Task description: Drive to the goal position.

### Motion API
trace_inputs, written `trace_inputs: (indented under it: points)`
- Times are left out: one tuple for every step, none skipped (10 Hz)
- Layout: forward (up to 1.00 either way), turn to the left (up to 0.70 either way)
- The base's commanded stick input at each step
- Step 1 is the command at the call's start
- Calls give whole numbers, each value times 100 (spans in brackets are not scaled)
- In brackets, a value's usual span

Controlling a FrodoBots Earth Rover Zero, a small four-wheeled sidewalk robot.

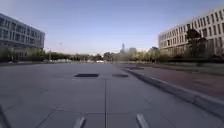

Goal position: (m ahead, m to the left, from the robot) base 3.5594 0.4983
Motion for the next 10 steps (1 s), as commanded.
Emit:
trace_inputs:
  points:
    - [60, 1]
    - [60, 10]
    - [60, 15]
    - [60, 14]
    - [60, 5]
    - [60, 0]
    - [60, 0]
    - [60, 0]
    - [60, 0]
    - [60, 0]
